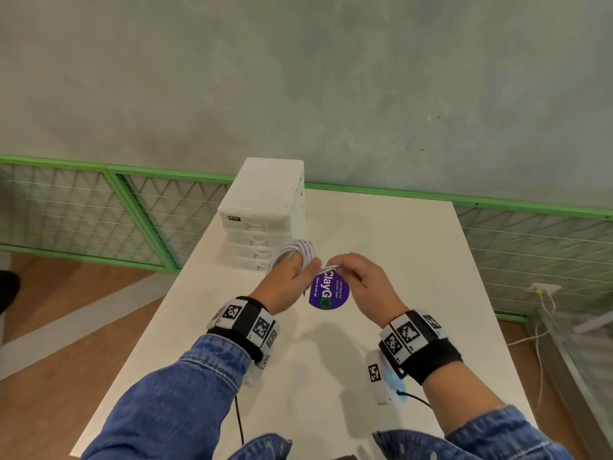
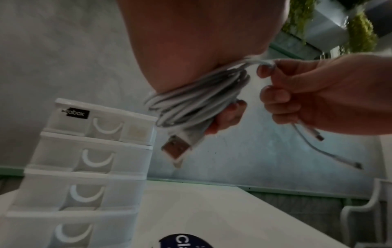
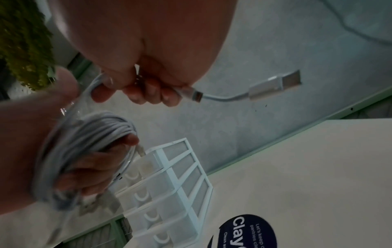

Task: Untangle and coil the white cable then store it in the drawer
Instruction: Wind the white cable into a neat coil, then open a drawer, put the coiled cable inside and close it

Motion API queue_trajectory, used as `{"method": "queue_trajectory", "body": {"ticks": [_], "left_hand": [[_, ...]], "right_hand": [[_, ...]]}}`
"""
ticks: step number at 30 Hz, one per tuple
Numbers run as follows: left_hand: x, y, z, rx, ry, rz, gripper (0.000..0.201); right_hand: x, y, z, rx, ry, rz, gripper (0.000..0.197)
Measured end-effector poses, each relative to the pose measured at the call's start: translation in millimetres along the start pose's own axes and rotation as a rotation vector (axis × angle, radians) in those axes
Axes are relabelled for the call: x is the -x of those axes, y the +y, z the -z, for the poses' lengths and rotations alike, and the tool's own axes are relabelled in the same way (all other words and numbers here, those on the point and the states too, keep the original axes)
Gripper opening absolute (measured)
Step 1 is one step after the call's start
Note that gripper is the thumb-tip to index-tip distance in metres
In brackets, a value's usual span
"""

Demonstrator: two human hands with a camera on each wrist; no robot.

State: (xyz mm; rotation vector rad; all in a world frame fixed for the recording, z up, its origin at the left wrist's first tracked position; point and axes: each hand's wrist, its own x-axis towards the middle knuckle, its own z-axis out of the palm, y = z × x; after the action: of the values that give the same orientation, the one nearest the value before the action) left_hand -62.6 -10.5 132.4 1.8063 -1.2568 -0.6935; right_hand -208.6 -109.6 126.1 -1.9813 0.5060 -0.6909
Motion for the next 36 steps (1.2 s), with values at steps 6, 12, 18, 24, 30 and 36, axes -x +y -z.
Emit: {"method": "queue_trajectory", "body": {"ticks": [6, 12, 18, 24, 30, 36], "left_hand": [[7, 27, -12, 0.252, -0.282, 0.133, 0.047], [5, 58, -3, 0.498, -0.444, 0.111, 0.017], [2, 73, 3, 0.772, -0.526, 0.022, 0.015], [-2, 74, 1, 0.761, -0.450, 0.068, 0.011], [-4, 72, -8, 0.554, -0.141, 0.118, 0.024], [-7, 87, -25, 0.538, 0.057, 0.085, 0.018]], "right_hand": [[-4, -1, 12, 0.007, 0.113, 0.085, 0.039], [-6, -20, 29, -0.153, -0.001, -0.006, 0.028], [-8, -34, 29, -0.519, -0.040, -0.151, 0.053], [-8, -35, 28, -0.518, 0.015, -0.116, 0.055], [-4, -36, 33, -0.417, 0.150, -0.091, 0.036], [-6, -34, 47, -0.438, 0.144, -0.095, 0.038]]}}
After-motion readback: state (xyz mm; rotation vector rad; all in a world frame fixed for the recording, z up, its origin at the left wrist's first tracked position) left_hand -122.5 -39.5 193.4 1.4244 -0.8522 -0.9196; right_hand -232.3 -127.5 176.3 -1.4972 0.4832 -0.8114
